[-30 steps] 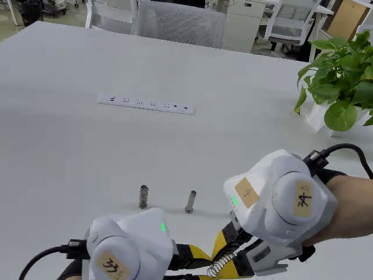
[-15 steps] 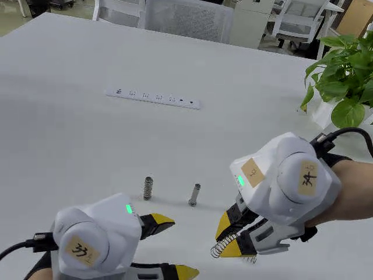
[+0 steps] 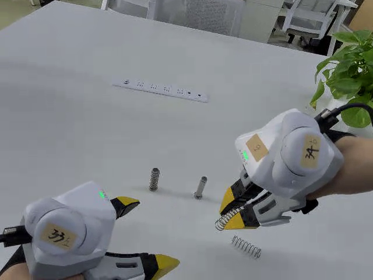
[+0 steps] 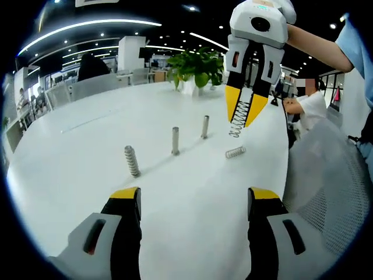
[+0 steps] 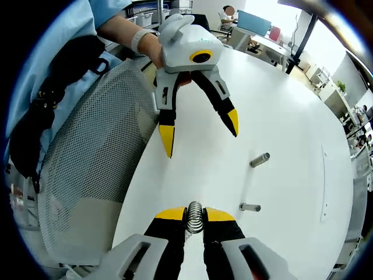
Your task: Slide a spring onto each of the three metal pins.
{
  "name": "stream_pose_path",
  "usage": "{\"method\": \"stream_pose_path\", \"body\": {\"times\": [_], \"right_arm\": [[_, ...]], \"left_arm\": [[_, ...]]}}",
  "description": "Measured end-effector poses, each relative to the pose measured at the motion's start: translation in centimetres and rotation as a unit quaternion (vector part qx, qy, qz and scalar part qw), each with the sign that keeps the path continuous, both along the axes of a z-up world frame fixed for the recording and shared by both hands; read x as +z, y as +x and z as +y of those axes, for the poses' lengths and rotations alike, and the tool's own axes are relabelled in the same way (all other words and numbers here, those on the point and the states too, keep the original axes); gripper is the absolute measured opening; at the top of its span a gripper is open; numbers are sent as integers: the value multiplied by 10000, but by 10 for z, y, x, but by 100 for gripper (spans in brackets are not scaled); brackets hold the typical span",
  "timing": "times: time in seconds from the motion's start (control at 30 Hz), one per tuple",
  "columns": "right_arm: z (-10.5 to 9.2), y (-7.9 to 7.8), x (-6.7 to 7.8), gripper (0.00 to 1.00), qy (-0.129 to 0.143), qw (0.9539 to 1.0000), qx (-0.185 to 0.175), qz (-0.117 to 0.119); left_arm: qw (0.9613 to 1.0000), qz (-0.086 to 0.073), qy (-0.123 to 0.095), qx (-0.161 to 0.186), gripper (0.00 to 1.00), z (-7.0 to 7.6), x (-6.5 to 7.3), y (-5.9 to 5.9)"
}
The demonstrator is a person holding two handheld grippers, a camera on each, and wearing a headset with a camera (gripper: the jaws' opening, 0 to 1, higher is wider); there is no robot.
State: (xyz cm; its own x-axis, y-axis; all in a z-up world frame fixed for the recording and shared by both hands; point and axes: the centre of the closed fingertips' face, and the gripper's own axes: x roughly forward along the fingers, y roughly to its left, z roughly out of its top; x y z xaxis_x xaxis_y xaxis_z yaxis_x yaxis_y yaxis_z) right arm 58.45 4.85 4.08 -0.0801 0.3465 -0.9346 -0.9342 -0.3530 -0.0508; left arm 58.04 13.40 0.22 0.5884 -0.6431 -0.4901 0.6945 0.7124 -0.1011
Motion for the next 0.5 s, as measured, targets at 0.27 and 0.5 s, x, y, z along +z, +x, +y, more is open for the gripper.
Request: {"method": "stream_pose_path", "body": {"times": [0.27, 0.5], "right_arm": [[6, 19, 1, 8, -3, 10000, 4, -95], [11, 42, -4, 8, -106, 9997, 56, -203]], "left_arm": [[9995, 36, 98, 297, 95, 11, -6, 6], [9992, 62, 46, 405, 99, 17, -5, 7]]}}
